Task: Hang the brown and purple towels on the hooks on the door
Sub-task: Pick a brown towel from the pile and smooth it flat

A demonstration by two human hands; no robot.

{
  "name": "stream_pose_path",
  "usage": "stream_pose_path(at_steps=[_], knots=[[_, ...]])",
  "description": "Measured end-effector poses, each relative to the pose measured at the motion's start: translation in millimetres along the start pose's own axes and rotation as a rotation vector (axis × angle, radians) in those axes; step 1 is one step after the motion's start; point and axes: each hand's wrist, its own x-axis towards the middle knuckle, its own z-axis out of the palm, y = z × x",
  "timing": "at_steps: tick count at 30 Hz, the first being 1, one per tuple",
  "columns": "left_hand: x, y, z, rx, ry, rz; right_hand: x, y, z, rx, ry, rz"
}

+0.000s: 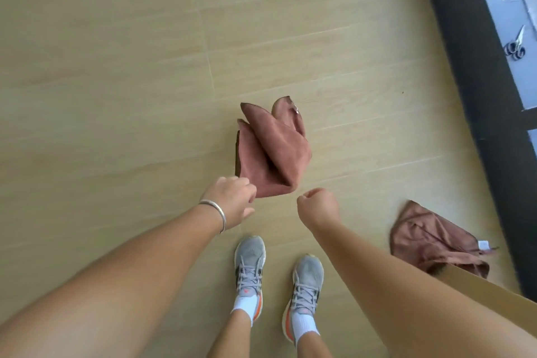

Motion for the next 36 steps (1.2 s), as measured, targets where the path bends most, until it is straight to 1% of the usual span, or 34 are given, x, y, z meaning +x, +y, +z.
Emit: stream_pose_path(at_steps=[2,4,8,12,15,17,20,22,24,25,27,29,30,33,35,36], knots=[[-5,10,44,-0.049,-0.08,-0.081,8,31,15,-0.085,-0.06,0.019],[-3,16,80,-0.092,-0.098,-0.18,19,54,25,-0.177,-0.078,-0.001],[23,7,143,-0.198,-0.072,-0.375,63,82,47,-0.345,-0.077,-0.102],[73,-22,198,-0.299,-0.009,-0.513,130,86,79,-0.481,-0.01,-0.27],[125,-60,227,-0.367,0.093,-0.552,193,73,106,-0.501,0.061,-0.41],[163,-90,241,-0.392,0.159,-0.547,237,56,123,-0.575,0.125,-0.536],[217,-134,251,-0.4,0.204,-0.566,301,16,146,-0.648,0.198,-0.732],[245,-157,254,-0.357,0.218,-0.554,337,-17,158,-0.634,0.206,-0.834],[264,-175,256,-0.37,0.248,-0.534,365,-50,172,-0.598,0.141,-0.924],[272,-182,255,-0.392,0.248,-0.527,374,-65,180,-0.594,0.089,-0.943],[285,-190,254,-0.412,0.175,-0.49,385,-85,196,-0.632,0.015,-0.927],[288,-194,252,-0.407,0.085,-0.454,387,-93,213,-0.691,0.017,-0.899],[284,-196,249,-0.418,0.074,-0.461,386,-95,218,-0.694,0.025,-0.898],[258,-208,238,-0.504,0.174,-0.54,370,-100,211,-0.571,0.085,-0.864],[230,-210,227,-0.527,0.251,-0.61,349,-97,188,-0.528,0.138,-0.824],[214,-211,218,-0.523,0.288,-0.638,337,-97,172,-0.519,0.136,-0.802]])
